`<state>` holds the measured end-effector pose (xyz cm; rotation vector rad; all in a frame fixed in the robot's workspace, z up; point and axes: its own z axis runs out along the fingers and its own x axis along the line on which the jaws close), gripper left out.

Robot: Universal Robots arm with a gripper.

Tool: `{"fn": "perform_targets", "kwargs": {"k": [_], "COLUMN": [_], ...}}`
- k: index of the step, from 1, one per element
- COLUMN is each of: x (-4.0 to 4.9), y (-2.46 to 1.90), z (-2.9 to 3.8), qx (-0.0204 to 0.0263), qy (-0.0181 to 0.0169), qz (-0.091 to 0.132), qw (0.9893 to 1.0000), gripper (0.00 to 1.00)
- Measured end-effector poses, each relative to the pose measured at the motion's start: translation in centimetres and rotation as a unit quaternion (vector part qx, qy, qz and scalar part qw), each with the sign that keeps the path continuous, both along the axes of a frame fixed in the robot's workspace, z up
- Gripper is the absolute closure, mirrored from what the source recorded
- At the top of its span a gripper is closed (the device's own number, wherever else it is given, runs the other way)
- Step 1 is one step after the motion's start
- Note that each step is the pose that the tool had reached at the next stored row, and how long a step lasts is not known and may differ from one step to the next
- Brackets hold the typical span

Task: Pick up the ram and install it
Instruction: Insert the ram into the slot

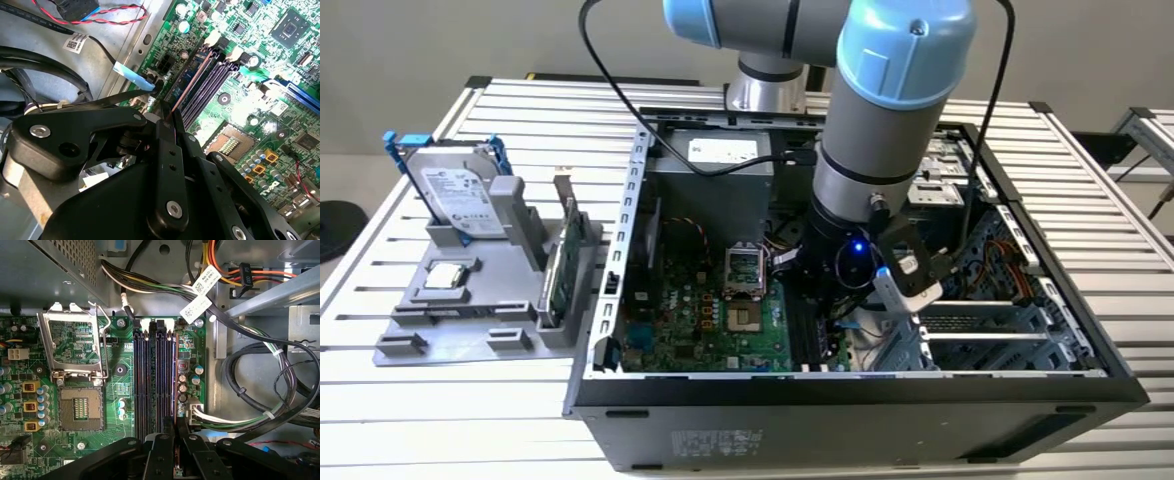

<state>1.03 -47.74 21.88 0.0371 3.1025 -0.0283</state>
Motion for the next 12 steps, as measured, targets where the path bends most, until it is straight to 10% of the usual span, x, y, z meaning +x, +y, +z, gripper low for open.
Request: {"fn": "perform_targets", "kwargs": {"k": [12], "x": [0.00], "y": [0.03], "z": [0.94], "qx": [-0.0048], "qy": [0.0001], "qz": [0.000], "qw": [1.0000], "gripper": [1.00]}}
